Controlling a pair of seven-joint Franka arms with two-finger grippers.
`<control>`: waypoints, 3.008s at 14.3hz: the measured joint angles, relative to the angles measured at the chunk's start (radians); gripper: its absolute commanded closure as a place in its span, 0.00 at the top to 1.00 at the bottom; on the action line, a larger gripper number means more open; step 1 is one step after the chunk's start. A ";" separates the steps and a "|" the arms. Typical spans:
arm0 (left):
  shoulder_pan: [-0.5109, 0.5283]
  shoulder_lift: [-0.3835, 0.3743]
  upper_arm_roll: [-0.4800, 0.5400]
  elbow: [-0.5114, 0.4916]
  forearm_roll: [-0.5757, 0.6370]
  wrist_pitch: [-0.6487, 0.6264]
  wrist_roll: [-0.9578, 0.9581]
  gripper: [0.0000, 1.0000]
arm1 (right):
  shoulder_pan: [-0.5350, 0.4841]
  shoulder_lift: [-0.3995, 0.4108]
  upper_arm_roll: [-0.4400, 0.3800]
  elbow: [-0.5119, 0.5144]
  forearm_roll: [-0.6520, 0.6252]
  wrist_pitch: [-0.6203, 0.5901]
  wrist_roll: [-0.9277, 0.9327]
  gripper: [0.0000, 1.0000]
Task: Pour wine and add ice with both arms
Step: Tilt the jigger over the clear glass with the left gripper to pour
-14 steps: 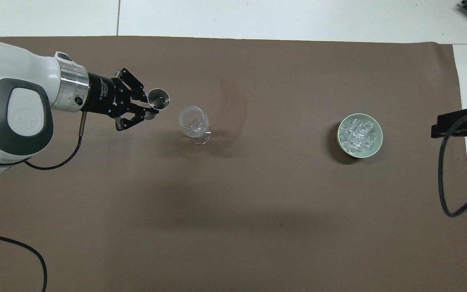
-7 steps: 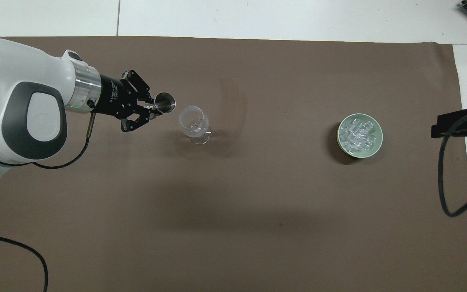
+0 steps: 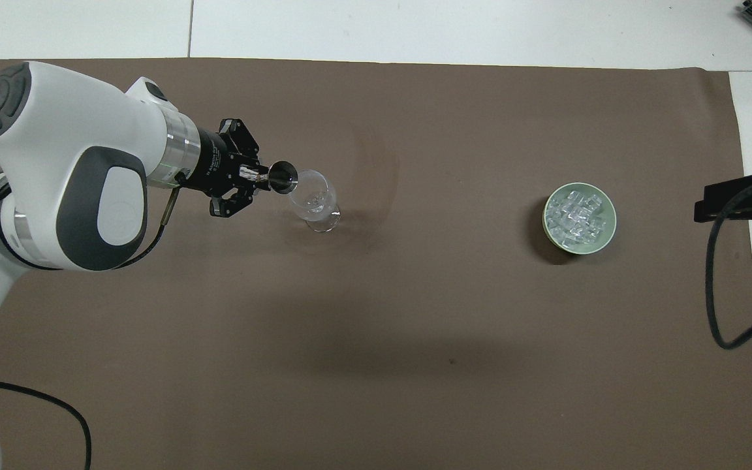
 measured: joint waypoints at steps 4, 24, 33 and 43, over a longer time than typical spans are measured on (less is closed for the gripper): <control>-0.028 0.000 0.000 0.000 0.094 0.025 -0.014 0.00 | 0.000 0.000 0.000 0.000 0.000 0.000 0.000 1.00; -0.096 0.004 -0.001 0.000 0.362 0.104 -0.045 0.00 | 0.000 0.000 0.000 0.000 0.000 0.000 0.000 1.00; -0.116 0.005 -0.002 -0.001 0.447 0.113 -0.045 0.00 | 0.000 0.000 0.000 0.000 0.000 0.000 0.000 1.00; -0.122 0.008 -0.002 -0.002 0.560 0.124 -0.046 0.00 | 0.000 0.000 0.000 0.000 0.000 0.000 0.000 1.00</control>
